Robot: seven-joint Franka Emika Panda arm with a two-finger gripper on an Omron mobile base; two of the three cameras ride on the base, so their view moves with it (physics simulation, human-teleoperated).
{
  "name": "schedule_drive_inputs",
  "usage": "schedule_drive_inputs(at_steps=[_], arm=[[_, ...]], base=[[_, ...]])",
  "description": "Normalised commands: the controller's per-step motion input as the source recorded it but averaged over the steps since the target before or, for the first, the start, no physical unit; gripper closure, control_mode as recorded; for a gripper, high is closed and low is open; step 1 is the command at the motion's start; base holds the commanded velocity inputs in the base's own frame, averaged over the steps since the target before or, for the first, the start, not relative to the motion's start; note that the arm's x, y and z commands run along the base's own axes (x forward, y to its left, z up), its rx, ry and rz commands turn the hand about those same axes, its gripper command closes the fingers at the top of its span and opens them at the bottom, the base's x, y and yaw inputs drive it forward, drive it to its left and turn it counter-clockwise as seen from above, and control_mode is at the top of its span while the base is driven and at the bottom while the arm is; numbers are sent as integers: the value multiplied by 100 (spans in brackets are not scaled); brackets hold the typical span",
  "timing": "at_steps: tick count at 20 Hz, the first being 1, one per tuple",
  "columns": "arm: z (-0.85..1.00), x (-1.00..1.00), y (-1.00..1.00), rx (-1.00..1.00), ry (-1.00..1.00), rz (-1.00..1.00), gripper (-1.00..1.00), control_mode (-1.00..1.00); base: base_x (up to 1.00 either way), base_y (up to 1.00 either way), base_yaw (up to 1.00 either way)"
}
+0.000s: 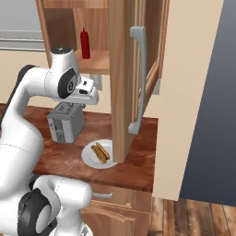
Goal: Move the hot dog bun to the plate on the dining table and place the condiment next to that plate. Then navigate to the fridge and take the sausage and place it on the plate as well.
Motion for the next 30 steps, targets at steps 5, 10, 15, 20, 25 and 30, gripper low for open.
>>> schedule_drive_inputs(at_steps=[5,10,15,20,25,30], arm=[[0,-8,2,0,0,0,-100,-100],[-28,-26,-16,0,-4,0,-100,-100],[-37,-34,-22,-1,0,0,-100,-100],[-51,-2,-4,-8,16,8,-100,-100],[-50,0,-1,-5,12,12,-100,-100],[-41,0,-13,0,10,11,-100,-100]], base=[[0,0,0],[0,0,0],[0,0,0],[0,0,0],[0,0,0],[0,0,0]])
